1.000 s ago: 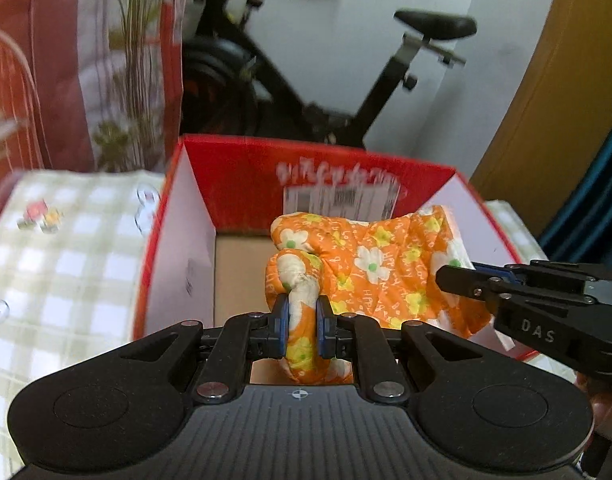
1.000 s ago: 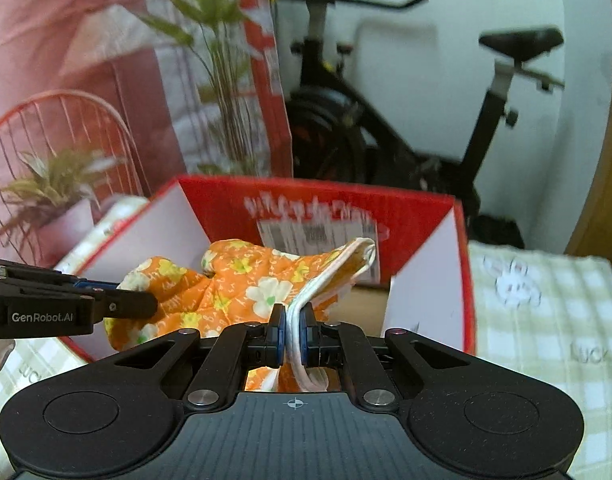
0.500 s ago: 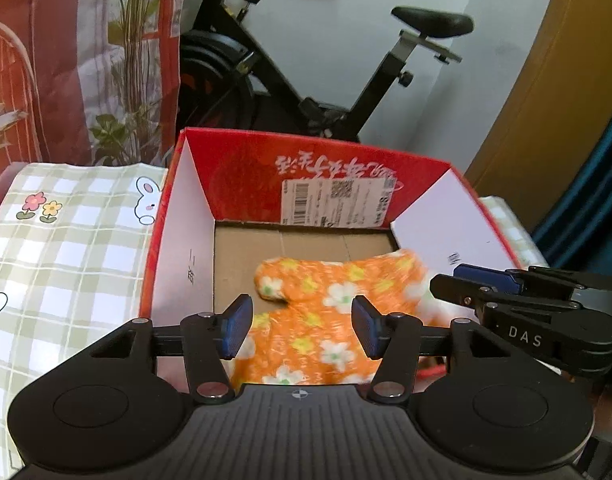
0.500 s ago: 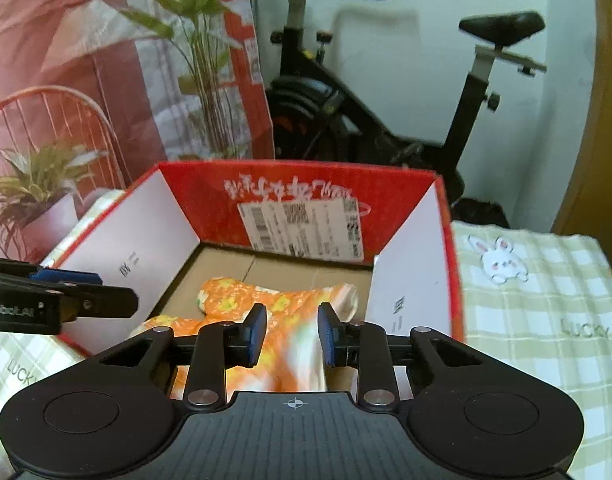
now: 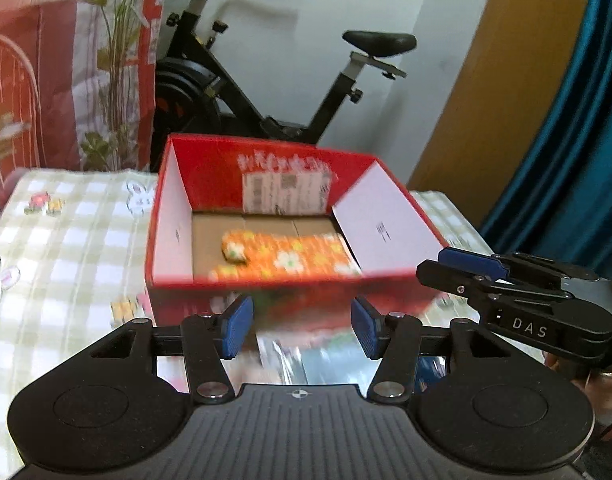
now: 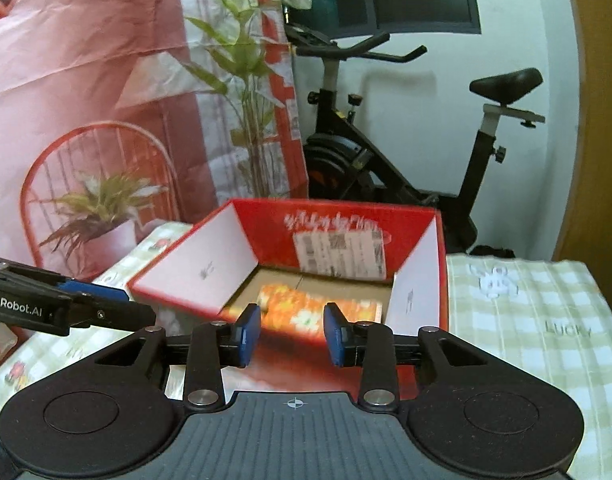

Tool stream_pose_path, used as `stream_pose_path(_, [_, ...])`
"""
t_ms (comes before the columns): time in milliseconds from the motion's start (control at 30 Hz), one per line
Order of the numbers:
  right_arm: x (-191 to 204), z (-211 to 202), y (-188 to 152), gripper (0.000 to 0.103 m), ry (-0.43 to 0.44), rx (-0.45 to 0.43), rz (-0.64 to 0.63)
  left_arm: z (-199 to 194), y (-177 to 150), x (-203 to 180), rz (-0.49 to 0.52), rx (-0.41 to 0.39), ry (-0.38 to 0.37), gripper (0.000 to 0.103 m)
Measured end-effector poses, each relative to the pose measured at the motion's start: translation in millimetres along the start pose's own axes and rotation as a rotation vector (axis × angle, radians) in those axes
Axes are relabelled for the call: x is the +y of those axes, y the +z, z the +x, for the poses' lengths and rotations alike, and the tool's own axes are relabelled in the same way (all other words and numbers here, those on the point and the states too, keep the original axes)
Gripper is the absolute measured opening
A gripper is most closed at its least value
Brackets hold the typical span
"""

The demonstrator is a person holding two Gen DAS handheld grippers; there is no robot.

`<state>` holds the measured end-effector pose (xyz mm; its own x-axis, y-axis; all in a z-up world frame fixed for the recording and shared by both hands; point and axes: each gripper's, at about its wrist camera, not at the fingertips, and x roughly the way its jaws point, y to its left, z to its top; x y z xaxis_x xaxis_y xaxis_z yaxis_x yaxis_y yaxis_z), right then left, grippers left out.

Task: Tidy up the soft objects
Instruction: 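Close both grippers on the blue cosmetic cotton bag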

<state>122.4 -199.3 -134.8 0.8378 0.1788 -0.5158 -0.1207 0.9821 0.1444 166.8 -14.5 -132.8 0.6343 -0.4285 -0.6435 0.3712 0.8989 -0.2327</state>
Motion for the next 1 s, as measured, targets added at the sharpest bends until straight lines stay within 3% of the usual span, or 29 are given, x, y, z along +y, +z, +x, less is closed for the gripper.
stream_pose_path(167, [4.6, -13.2, -38.7, 0.033, -0.007, 0.052, 0.024, 1.8, -37.8, -1.2, -0.054, 0.045, -0.021, 0.056])
stream_pose_path(500, [-1.0, -36.9, -91.4, 0.060, -0.007, 0.134, 0.122, 10.6, -78.2, 5.0, -0.170, 0.113, -0.059, 0.056])
stream_pose_path(733, [-13.2, -32.0, -105.9, 0.061, 0.004, 0.196, 0.211, 18.9, -90.0, 8.0, -0.199, 0.154, -0.074, 0.056])
stream_pose_path(1000, [-13.7, -26.7, -106.8, 0.063, 0.022, 0.219, 0.224, 24.7, -95.7, 6.5, -0.210, 0.162, -0.102, 0.055])
